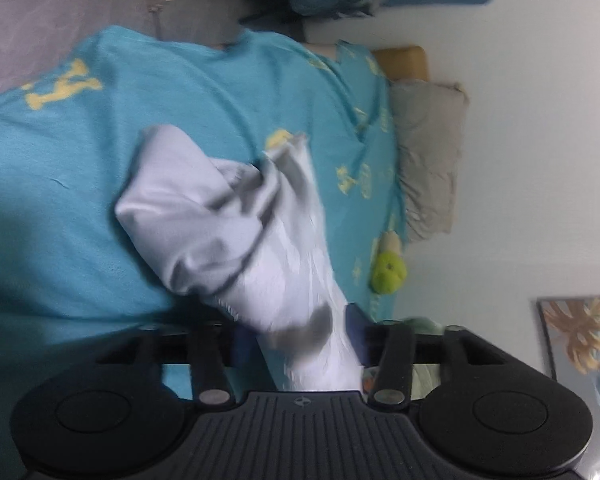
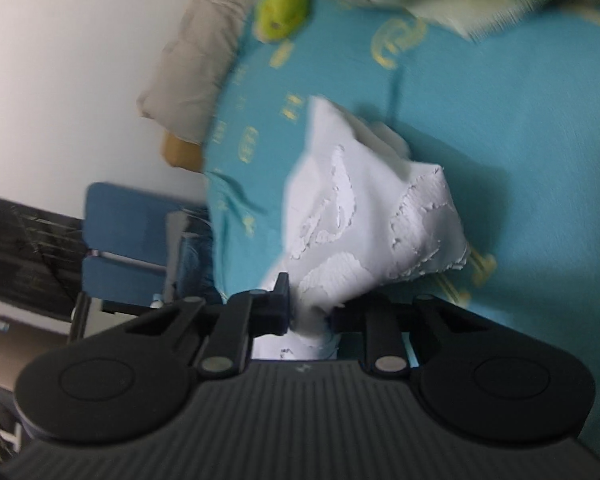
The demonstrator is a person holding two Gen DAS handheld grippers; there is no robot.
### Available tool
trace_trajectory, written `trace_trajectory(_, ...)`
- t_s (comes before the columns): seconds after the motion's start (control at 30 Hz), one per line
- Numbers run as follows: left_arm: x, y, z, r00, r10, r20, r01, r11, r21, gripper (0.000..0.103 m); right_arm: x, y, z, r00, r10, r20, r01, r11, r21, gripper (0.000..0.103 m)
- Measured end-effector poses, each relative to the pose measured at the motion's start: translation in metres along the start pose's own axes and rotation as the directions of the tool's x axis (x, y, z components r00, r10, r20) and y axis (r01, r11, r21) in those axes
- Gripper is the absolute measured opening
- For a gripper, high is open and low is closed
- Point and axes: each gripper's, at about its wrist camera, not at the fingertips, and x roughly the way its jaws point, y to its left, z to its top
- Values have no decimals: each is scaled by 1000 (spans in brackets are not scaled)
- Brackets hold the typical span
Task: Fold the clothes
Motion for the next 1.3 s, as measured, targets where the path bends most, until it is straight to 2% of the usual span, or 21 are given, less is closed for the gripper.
trace_trajectory(0.1, 10, 3, 5, 1000, -10, 0, 10, 999, -39, 52, -13, 4, 6, 999, 45, 11, -45, 998, -34, 19)
trace_trajectory(0.17, 9, -3, 6, 999, -34, 26, 34, 999, -16, 34, -17, 5, 8, 998, 57, 11, -56, 997, -54, 19)
trace_trajectory(0.23, 5, -10, 7, 997, -65, 50, 65, 998, 14, 26, -19, 7, 10, 998, 64, 11, -63, 995, -71, 19)
trace_trajectory(0.37, -15, -36, 1, 991, -123, 59, 120, 991, 57, 22, -34, 14, 18, 997, 77, -22, -77, 997, -13, 19)
trace_trajectory(0.47, -27, -67, -9, 988, -153, 23, 151, 986, 70, 20, -61, 32, 30, 996, 84, -26, -84, 996, -16, 19)
trace_trajectory(0.53, -30, -97, -20, 991, -137, 10, 135, 987, 88, 20, -81, 43, 44, 995, 98, -31, -98, 995, -15, 19)
trace_trajectory(0.63, -21, -153, -45, 990, -133, -43, 137, 984, 111, 20, -114, 62, 81, 996, 78, -33, -79, 997, -21, 19)
trace_trajectory(0.67, -15, -175, -55, 988, -138, -61, 145, 981, 130, 20, -126, 69, 103, 997, 78, 1, -78, 996, -37, 19)
trace_trajectory(0.8, 40, -280, -105, 976, -159, -151, 193, 949, 250, 20, -174, 101, 188, 987, 84, 139, -70, 992, -101, 19)
trace_trajectory(0.9, 96, -357, -149, 946, -189, -263, 262, 923, 281, 20, -209, 124, 252, 966, 93, 240, -59, 987, -147, 19)
trace_trajectory(1.0, 146, -416, -197, 912, -250, -326, 352, 883, 309, 20, -252, 135, 310, 911, 169, 376, -96, 974, -205, 19)
trace_trajectory(1.03, 160, -429, -214, 903, -267, -336, 376, 869, 321, 21, -262, 133, 320, 897, 155, 413, -71, 975, -211, 19)
trace_trajectory(1.1, 184, -441, -250, 901, -264, -344, 391, 838, 380, 23, -281, 127, 339, 864, 127, 487, -20, 976, -219, 19)
trace_trajectory(1.17, 205, -432, -282, 905, -226, -362, 383, 802, 458, 23, -288, 104, 349, 850, 81, 520, 24, 981, -192, 19)
trace_trajectory(1.2, 215, -421, -296, 904, -203, -376, 380, 784, 491, 23, -289, 88, 352, 847, 53, 529, 48, 983, -176, 19)
trace_trajectory(1.23, 223, -406, -305, 903, -170, -394, 370, 775, 513, 23, -286, 70, 354, 853, 13, 521, 82, 984, -160, 19)
trace_trajectory(1.3, 237, -370, -314, 897, -96, -432, 341, 772, 536, 23, -279, 32, 353, 870, -68, 488, 146, 982, -122, 19)
